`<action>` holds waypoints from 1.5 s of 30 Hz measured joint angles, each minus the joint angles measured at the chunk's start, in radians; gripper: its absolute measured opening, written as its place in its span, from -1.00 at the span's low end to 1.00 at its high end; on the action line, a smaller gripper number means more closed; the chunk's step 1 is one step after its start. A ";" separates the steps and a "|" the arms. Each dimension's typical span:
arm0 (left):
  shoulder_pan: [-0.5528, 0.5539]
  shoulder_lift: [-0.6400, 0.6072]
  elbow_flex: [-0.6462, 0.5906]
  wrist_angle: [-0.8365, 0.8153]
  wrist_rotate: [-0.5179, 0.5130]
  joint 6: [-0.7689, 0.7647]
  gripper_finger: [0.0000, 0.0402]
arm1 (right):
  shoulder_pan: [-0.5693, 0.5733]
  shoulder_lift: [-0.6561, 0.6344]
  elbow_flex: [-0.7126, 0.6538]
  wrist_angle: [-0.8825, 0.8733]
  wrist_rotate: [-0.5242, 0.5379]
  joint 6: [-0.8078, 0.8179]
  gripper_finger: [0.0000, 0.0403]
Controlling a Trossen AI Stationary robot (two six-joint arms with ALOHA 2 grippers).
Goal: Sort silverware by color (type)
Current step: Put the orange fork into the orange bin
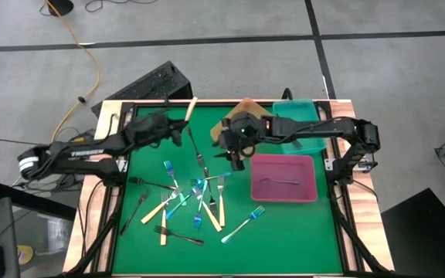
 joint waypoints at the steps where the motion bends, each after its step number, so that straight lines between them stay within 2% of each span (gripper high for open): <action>1: -0.001 -0.023 -0.036 0.077 0.046 0.000 -0.92 | 0.000 0.001 0.000 0.054 -0.008 0.000 -0.02; 7: -0.027 -0.083 -0.191 0.477 0.226 0.016 -0.92 | -0.010 0.003 -0.044 0.458 -0.044 0.014 -0.02; 14: -0.104 -0.079 -0.220 0.668 0.275 0.102 -0.92 | -0.014 0.003 -0.044 0.618 -0.094 0.061 -0.02; 25: -0.234 -0.077 -0.171 0.707 0.215 0.286 -0.92 | -0.011 0.004 -0.045 0.682 -0.096 0.177 -0.02; 35: -0.259 -0.077 -0.157 0.680 0.190 0.321 -0.92 | -0.001 0.004 -0.045 0.702 -0.093 0.133 0.00; 40: -0.259 -0.077 -0.157 0.679 0.178 0.321 -0.90 | 0.003 0.004 -0.045 0.714 -0.086 0.113 0.14; 45: -0.259 -0.077 -0.157 0.678 0.177 0.329 -0.92 | 0.003 0.004 -0.045 0.720 -0.033 0.114 0.33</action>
